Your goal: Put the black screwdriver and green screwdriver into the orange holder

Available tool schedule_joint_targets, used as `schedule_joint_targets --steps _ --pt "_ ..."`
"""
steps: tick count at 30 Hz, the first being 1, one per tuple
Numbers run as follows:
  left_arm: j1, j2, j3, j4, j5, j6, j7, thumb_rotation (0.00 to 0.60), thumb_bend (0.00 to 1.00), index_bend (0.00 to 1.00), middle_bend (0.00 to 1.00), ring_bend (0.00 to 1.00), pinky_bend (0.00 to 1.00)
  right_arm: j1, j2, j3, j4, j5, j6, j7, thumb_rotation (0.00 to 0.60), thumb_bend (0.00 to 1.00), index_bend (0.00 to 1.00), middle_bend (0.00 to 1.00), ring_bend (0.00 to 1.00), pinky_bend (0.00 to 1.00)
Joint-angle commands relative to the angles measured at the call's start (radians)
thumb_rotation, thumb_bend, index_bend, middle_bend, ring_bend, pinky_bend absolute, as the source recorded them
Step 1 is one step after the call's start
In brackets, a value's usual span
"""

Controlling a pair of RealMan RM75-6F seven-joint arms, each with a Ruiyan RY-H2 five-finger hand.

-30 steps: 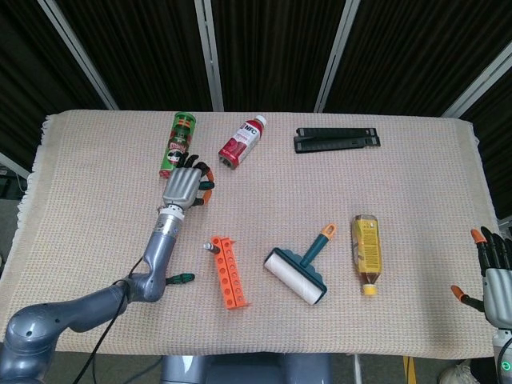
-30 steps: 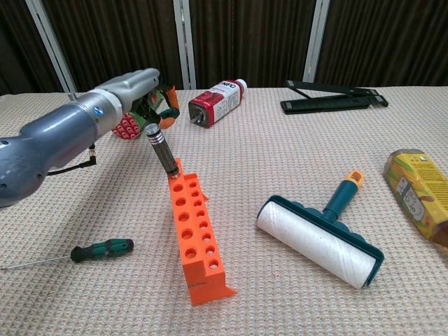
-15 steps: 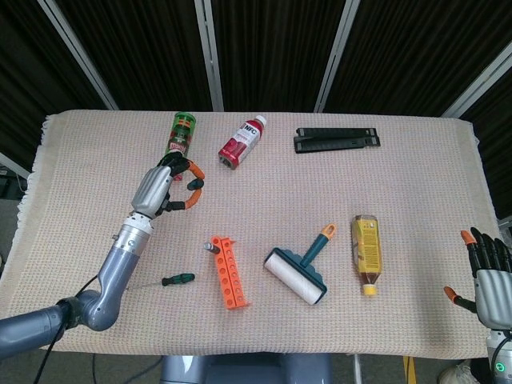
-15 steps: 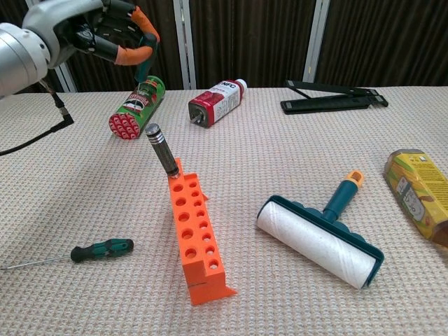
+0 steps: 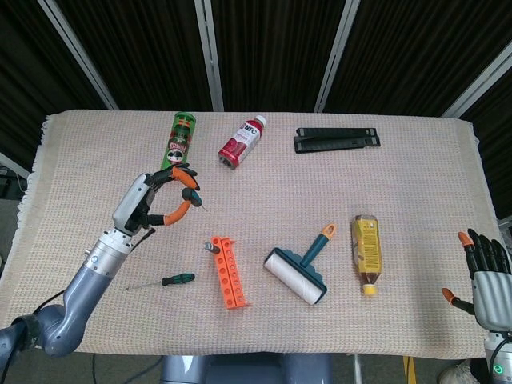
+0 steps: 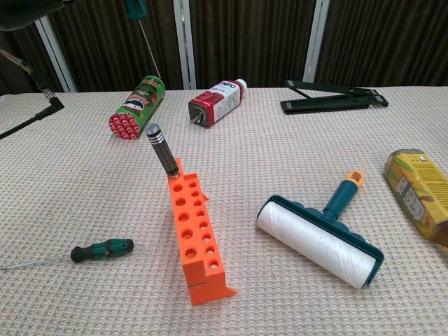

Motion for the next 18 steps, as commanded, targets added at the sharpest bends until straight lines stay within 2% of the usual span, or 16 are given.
schedule_joint_targets --steps 1,8,11,18 --pt "0.007 0.075 0.045 -0.059 0.136 -0.023 -0.225 0.600 0.59 0.69 0.41 0.22 0.12 -0.001 0.000 -0.001 0.003 0.000 0.001 0.004 0.600 0.00 0.02 0.01 0.00 0.00" --pt "-0.035 0.098 0.127 -0.068 0.257 -0.037 -0.377 0.600 0.60 0.69 0.44 0.24 0.21 -0.006 0.000 -0.001 0.014 0.000 0.007 0.020 0.600 0.00 0.02 0.01 0.00 0.00" --pt "-0.063 0.109 0.181 -0.072 0.317 -0.052 -0.461 0.600 0.61 0.69 0.45 0.26 0.26 -0.008 -0.001 -0.001 0.022 0.002 0.006 0.029 0.600 0.00 0.02 0.01 0.00 0.00" --pt "-0.111 0.079 0.244 -0.034 0.333 -0.078 -0.475 0.600 0.62 0.69 0.45 0.26 0.27 -0.005 -0.005 -0.001 0.032 0.001 0.001 0.039 0.600 0.00 0.02 0.01 0.00 0.00"
